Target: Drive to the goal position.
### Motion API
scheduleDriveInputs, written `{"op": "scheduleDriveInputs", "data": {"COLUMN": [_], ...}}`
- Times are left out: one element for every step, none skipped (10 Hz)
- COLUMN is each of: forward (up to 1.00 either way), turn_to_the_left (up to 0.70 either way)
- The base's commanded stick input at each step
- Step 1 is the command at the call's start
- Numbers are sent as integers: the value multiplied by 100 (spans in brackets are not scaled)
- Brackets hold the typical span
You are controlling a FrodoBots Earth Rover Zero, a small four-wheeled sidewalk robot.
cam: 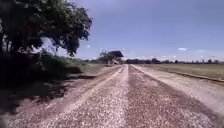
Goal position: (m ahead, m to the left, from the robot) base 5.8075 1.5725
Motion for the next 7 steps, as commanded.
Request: {"op": "scheduleDriveInputs", "data": {"forward": [70, 70, 70, 70, 70, 70, 70], "turn_to_the_left": [-25, -27, -20, 0, 0, 0, -13]}}
